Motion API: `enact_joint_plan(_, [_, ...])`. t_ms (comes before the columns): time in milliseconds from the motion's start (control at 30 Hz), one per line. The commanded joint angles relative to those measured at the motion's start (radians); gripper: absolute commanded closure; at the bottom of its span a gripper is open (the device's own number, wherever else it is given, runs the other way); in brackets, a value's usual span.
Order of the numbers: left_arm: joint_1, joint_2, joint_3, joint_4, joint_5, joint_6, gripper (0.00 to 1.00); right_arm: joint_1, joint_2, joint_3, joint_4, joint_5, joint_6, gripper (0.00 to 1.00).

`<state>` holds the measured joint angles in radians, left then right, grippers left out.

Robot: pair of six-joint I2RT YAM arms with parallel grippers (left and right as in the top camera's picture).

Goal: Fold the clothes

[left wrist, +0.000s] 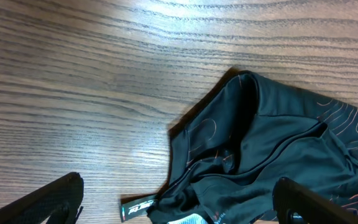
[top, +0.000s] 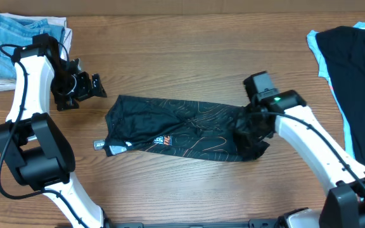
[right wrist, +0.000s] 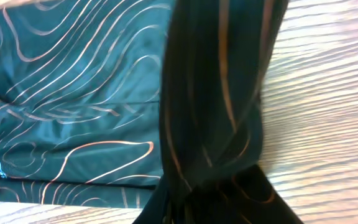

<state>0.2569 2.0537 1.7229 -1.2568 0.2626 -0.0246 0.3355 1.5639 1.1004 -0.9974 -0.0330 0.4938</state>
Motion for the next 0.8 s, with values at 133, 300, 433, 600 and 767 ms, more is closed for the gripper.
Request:
enact_joint_plan(133, [0.003,0.003,0.013,-0.007,0.019,-0.009,0.00,0.108,0.096,0.018,0.069,0.013,0.120,0.96])
enact_joint_plan(300, [0.003,0.003,0.013,-0.008,0.019,-0.009,0.00,0.176,0.160,0.018,0.111,-0.012,0.183,0.85])
enact_joint_plan(433, [0.003,0.003,0.013,-0.007,0.019,-0.009,0.00,0.231,0.169,0.027,0.113,-0.023,0.220,0.70])
enact_joint_plan(600, [0.003,0.003,0.013,-0.009,0.019,-0.009,0.00,0.236,0.164,0.160,-0.048,0.016,0.232,0.64])
enact_joint_plan(767, [0.003,0.003,0.013,-0.016,0.019,-0.009,0.00,0.191,0.164,0.359,-0.308,0.184,0.233,0.31])
